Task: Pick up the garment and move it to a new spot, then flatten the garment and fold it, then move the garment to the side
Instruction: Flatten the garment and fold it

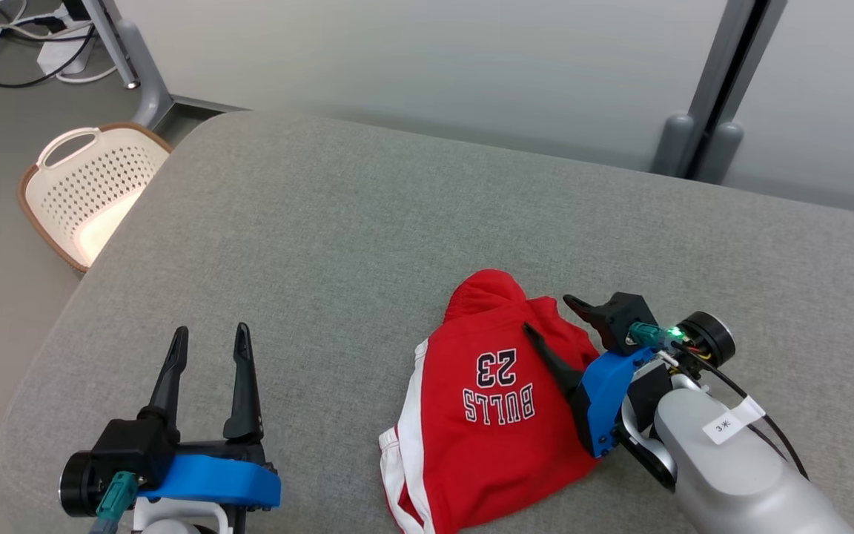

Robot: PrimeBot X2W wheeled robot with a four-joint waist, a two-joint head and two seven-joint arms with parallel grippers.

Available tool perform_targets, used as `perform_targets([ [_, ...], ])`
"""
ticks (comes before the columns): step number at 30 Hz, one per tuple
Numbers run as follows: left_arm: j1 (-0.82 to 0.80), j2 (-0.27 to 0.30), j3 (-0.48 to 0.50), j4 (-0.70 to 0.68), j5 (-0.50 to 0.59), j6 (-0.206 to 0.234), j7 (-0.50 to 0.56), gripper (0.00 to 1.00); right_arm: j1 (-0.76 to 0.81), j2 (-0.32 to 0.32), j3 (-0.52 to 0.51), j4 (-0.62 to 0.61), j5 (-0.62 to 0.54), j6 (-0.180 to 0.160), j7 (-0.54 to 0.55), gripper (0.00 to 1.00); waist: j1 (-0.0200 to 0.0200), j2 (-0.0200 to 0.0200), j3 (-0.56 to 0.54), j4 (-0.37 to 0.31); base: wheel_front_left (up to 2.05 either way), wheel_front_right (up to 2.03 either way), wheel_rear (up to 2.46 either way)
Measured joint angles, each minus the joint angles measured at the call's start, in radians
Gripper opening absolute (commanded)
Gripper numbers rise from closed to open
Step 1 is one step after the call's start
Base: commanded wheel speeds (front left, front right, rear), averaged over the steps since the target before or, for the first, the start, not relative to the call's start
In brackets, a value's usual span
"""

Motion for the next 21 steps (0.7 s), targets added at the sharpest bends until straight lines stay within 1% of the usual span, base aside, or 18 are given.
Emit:
perform_targets([
  [2,-0.002,0.0,-0.006,0.0,-0.005,0.001,0.0,1.0,-0.008,-0.001,0.005,0.032,0.005,0.0,-0.012,1.0,0.0,0.0,0.01,0.008,0.0,0.0,0.0],
  [3,-0.004,0.0,-0.008,-0.001,-0.006,0.002,0.0,1.0,-0.013,0.001,0.008,0.046,0.012,0.0,-0.016,0.28,0.0,0.0,0.015,0.011,0.0,0.0,0.0],
  [4,-0.006,0.0,-0.01,-0.001,-0.009,0.005,0.0,1.0,-0.018,0.006,0.012,0.059,0.02,0.0,-0.02,0.0,0.0,0.0,0.019,0.014,0.0,0.0,0.0],
  [6,-0.007,0.0,-0.012,-0.001,-0.014,0.009,0.0,1.0,-0.03,0.014,0.02,0.084,0.039,0.0,-0.027,0.0,0.0001,0.0,0.028,0.015,0.0,0.0,0.0],
  [9,-0.007,0.0,-0.012,0.001,-0.014,0.011,0.0,1.0,-0.051,0.022,0.02,0.108,0.055,0.0,-0.073,0.0,0.0002,0.0,0.028,0.006,0.0,0.0,0.0],
  [12,-0.006,0.0,-0.011,0.005,-0.014,0.011,0.0,1.0,-0.054,0.023,0.013,0.107,0.067,0.0,-0.118,0.0,0.0001,0.0,0.019,-0.011,0.0,0.0,0.0],
  [14,-0.004,0.0,-0.008,0.006,-0.012,0.011,0.0,1.0,-0.044,0.02,-0.004,0.084,0.075,0.0,-0.132,0.0,0.0001,0.0,0.009,-0.024,0.0,0.0,0.0],
  [16,0.003,0.0,-0.003,0.006,-0.012,0.01,0.0,1.0,-0.008,0.013,-0.033,0.024,0.079,0.0,-0.135,0.0,0.0001,0.0,-0.002,-0.042,0.0,0.0,0.0],
  [18,0.013,0.0,-0.001,0.006,-0.01,0.01,0.0,1.0,0.056,-0.004,-0.09,-0.08,0.081,0.0,-0.136,0.0,0.0001,0.0,-0.014,-0.062,0.0,0.0,0.0],
  [21,0.025,0.0,-0.002,0.006,-0.012,0.01,0.0,1.0,0.203,-0.027,-0.186,-0.222,0.068,0.0,-0.137,0.0,0.0001,0.0,-0.03,-0.094,0.0,0.0,0.0],
])
